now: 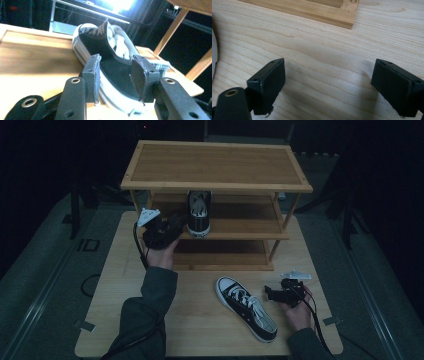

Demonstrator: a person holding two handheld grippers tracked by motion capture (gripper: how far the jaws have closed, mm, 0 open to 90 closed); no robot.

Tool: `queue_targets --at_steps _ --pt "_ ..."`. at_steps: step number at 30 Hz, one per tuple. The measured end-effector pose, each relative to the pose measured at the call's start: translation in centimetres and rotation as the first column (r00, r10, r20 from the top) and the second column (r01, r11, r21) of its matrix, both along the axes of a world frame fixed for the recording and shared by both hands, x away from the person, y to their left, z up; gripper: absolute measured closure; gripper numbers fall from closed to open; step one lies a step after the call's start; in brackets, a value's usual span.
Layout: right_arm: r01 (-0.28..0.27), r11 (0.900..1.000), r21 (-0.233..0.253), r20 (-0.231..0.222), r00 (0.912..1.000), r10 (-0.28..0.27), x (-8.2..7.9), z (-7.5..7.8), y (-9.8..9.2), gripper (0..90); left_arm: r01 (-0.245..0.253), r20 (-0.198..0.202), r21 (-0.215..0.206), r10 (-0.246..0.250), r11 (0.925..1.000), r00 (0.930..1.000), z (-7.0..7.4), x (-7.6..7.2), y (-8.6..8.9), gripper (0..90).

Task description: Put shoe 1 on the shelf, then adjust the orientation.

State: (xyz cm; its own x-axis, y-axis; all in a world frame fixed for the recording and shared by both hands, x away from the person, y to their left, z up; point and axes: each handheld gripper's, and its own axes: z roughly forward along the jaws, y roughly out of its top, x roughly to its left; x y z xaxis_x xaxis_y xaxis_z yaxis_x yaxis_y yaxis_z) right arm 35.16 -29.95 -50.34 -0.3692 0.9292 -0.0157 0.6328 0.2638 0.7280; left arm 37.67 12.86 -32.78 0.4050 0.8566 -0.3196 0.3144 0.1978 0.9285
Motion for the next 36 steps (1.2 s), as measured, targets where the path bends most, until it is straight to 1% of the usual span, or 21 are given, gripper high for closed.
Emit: queue_targets --at_steps 7,10,11,12,14,16,17,19,20,21,22,23,25,26,27,28,29,31,32,34,36 --pt "-0.009 1.0 -0.001 0.0 1.0 0.009 0.1 0.0 0.0 11.3 0.015 0.007 0.023 -0.015 0.9996 0.9999 -1.4 -2.4 0.8 57.3" --pt "-0.01 1.0 -0.001 -0.001 1.0 0.01 0.1 0.0 0.0 11.8 0.03 0.006 0.057 -0.03 0.9979 0.9995 -2.3 -3.4 1.0 56.7" --pt "-0.002 1.0 0.001 0.004 1.0 0.002 0.2 0.0 0.0 13.9 0.035 0.002 0.06 -0.035 0.9976 0.9994 -2.5 -3.5 1.1 56.4" --pt "0.003 1.0 0.001 0.006 1.0 -0.003 0.1 0.0 0.0 15.3 0.035 -0.005 0.072 -0.034 0.9968 0.9994 -3.0 -3.8 1.1 56.1" --pt "0.011 1.0 -0.001 -0.005 0.9999 -0.011 0.0 0.3 -0.1 25.0 0.039 -0.018 0.088 -0.037 0.9954 0.9991 -3.7 -4.0 1.2 56.0" --pt "0.03 1.0 -0.005 -0.007 0.9995 -0.031 -0.1 0.5 -0.2 32.6 0.047 -0.032 0.09 -0.044 0.9949 0.9985 -4.4 -4.2 1.3 55.4" --pt "0.028 1.0 -0.007 -0.008 0.9996 -0.028 -0.2 0.6 -0.3 36.4 0.048 -0.039 0.097 -0.044 0.9941 0.9983 -4.8 -4.2 1.3 54.9" --pt "0.011 1.0 0.015 -0.011 0.9999 -0.011 -0.4 0.8 -0.4 41.4 0.054 -0.054 0.109 -0.049 0.9926 0.9973 -5.8 -4.4 1.4 54.3" --pt "0.011 1.0 0.015 -0.011 0.9999 -0.011 -0.4 0.8 -0.4 41.4 0.054 -0.054 0.109 -0.049 0.9926 0.9973 -5.8 -4.4 1.4 54.3" --pt "0.006 1.0 0.029 -0.007 1.0 -0.006 -0.6 1.0 -0.5 43.9 0.055 -0.081 0.108 -0.047 0.9926 0.9956 -6.7 -4.4 1.5 54.3" --pt "-0.008 0.999 0.045 0.004 1.0 0.008 -1.1 1.6 -0.4 48.9 0.049 -0.084 0.11 -0.04 0.9927 0.9957 -6.9 -4.5 1.6 54.4" --pt "-0.013 0.999 0.052 0.009 0.9999 0.013 -1.3 1.9 -0.4 50.5 0.046 -0.082 0.108 -0.037 0.9931 0.996 -6.9 -4.6 1.6 54.4" --pt "-0.027 0.998 0.055 0.022 0.9994 0.026 -1.9 2.3 -0.3 52.0 0.049 -0.08 0.117 -0.04 0.9919 0.996 -7.0 -4.8 1.5 54.4" --pt "-0.027 0.998 0.055 0.022 0.9994 0.026 -1.9 2.3 -0.3 52.0 0.049 -0.08 0.117 -0.04 0.9919 0.996 -7.0 -4.8 1.5 54.4" --pt "-0.035 0.998 0.056 0.029 0.999 0.034 -2.3 2.6 -0.3 53.0 0.054 -0.084 0.133 -0.043 0.9896 0.9956 -7.3 -5.0 1.2 54.4" --pt "-0.053 0.997 0.061 0.047 0.9977 0.05 -3.1 3.2 -0.2 54.7 0.056 -0.091 0.137 -0.044 0.989 0.9949 -7.5 -5.1 1.2 54.4" --pt "-0.062 0.996 0.064 0.059 0.9966 0.058 -3.4 3.5 -0.1 55.2 0.057 -0.1 0.138 -0.043 0.9888 0.9941 -7.8 -5.2 1.2 54.4" --pt "-0.078 0.994 0.073 0.078 0.9943 0.072 -4.2 4.1 0.0 56.5 0.053 -0.115 0.152 -0.036 0.9869 0.9928 -8.4 -5.4 1.2 54.4" --pt "-0.078 0.994 0.073 0.078 0.9943 0.072 -4.2 4.1 0.0 56.5 0.053 -0.115 0.152 -0.036 0.9869 0.9928 -8.4 -5.4 1.2 54.4" --pt "-0.108 0.992 0.072 0.111 0.9888 0.099 -5.2 4.9 0.3 58.6 0.051 -0.135 0.163 -0.029 0.9853 0.9904 -9.3 -5.7 1.3 54.3" --pt "-0.128 0.989 0.073 0.128 0.9847 0.118 -5.9 5.4 0.6 60.0 0.048 -0.148 0.175 -0.022 0.9835 0.9887 -9.9 -6.0 1.4 54.3"
